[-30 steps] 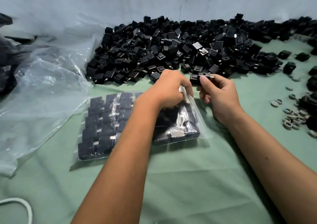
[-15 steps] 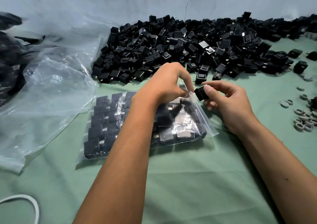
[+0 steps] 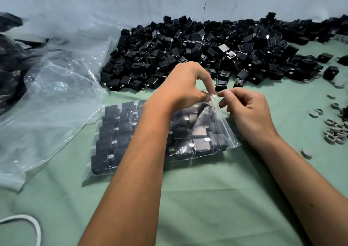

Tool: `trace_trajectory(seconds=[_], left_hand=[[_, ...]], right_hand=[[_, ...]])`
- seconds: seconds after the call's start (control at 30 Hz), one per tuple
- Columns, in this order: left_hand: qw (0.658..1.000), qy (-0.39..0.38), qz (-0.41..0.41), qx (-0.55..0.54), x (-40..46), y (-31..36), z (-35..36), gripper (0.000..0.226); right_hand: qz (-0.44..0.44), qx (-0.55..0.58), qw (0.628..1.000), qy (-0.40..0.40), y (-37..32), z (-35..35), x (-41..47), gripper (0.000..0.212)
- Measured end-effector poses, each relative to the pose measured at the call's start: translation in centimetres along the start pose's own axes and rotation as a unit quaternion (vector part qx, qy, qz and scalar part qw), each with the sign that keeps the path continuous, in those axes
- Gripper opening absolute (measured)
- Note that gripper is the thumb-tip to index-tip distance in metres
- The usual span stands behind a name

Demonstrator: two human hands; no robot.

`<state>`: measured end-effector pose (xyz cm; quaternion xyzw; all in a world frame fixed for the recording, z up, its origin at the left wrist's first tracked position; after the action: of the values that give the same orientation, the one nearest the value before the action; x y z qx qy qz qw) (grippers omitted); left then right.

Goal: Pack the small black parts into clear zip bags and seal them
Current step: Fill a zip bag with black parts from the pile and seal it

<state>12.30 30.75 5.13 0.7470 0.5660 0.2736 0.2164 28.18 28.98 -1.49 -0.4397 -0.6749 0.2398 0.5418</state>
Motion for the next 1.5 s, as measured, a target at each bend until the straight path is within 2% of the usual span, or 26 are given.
trace_trajectory(seconds=[0.07,0.2,0.37,0.43,0.5,0.53,0.6,0.67,0.73,0.8,0.9,0.97,1.07,1.13,1.17,1.23,1.27,1.37,1.5], left_hand=[[1.000,0.001,0.001,-0.002,0.0,0.1,0.0,0.019],[1.000,0.002,0.005,0.004,0.0,0.2,0.1,0.018],[1.000,-0.003,0.000,-0.015,0.0,0.0,0.2,0.018],[1.000,-0.004,0.002,-0.010,0.0,0.1,0.2,0.017],[1.000,-0.004,0.001,-0.016,0.1,0.0,0.2,0.016],[1.000,-0.005,-0.003,-0.024,0.1,-0.1,0.1,0.017],[0.999,-0.007,-0.010,-0.035,0.1,-0.5,0.0,0.019],[0.999,-0.013,-0.015,-0.036,0.1,-0.7,0.2,0.018],[0.999,-0.018,-0.017,-0.034,0.1,-0.7,0.3,0.018],[0.999,-0.019,-0.018,-0.029,0.1,-0.7,0.5,0.018],[0.999,-0.018,-0.018,-0.030,0.0,-0.6,0.6,0.018],[0.999,-0.019,-0.020,-0.028,0.0,-0.6,0.7,0.019],[0.999,-0.019,-0.025,-0.028,0.0,-0.9,0.5,0.019],[0.999,-0.019,-0.028,-0.033,0.1,-1.1,0.4,0.019],[0.999,-0.018,-0.028,-0.035,0.1,-1.1,0.3,0.018],[0.999,-0.009,-0.026,-0.034,0.1,-1.1,0.2,0.018],[0.999,-0.003,-0.024,-0.030,0.1,-1.0,0.1,0.018],[1.000,0.010,-0.015,-0.019,0.2,-0.9,0.0,0.018],[1.000,0.016,-0.003,-0.014,0.1,-0.5,0.1,0.018]], right_hand=[[0.013,0.015,1.000,-0.001,0.0,0.0,0.0,0.022],[0.004,0.117,0.988,-0.098,-1.7,3.0,-0.7,0.034],[0.001,0.076,0.995,-0.070,-1.9,2.2,-0.6,0.038],[-0.003,0.114,0.986,-0.122,-2.8,3.6,-1.2,0.043],[-0.042,0.133,0.975,-0.172,-4.3,4.9,-1.7,0.045],[-0.056,0.141,0.973,-0.173,-4.6,5.1,-1.7,0.044],[-0.031,0.155,0.982,-0.099,-4.0,3.6,-1.0,0.038],[-0.013,0.087,0.996,0.020,-2.2,0.5,-0.3,0.032],[-0.019,-0.059,0.996,0.068,-0.8,-1.7,0.7,0.021],[-0.025,-0.218,0.975,0.018,0.5,-1.5,2.3,0.020],[-0.058,-0.399,0.903,-0.149,2.3,1.9,4.2,0.038],[-0.054,-0.429,0.878,-0.206,3.0,3.3,4.8,0.038],[-0.060,-0.429,0.884,-0.178,2.2,3.3,5.3,0.028],[-0.061,-0.400,0.905,-0.133,1.4,2.5,4.9,0.026],[-0.055,-0.352,0.928,-0.104,1.0,1.7,4.4,0.030],[-0.020,-0.195,0.980,-0.041,0.5,-0.1,2.9,0.043],[-0.009,-0.127,0.992,-0.024,0.3,-0.8,2.0,0.047],[-0.017,-0.015,0.998,-0.053,-0.6,-0.9,0.0,0.053],[-0.030,0.118,0.987,-0.103,-1.5,1.4,-0.6,0.062]])
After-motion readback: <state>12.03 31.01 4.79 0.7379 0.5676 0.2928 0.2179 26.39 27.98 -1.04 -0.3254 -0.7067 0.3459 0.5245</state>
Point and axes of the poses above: each hand's wrist, its own x-axis towards the middle knuckle, its own z-axis out of the palm, y = z × x, the point moved 10 cm from there along x, towards the middle knuckle, and after that the axes turned 11 degrees about -z, right-handed, at the moved point
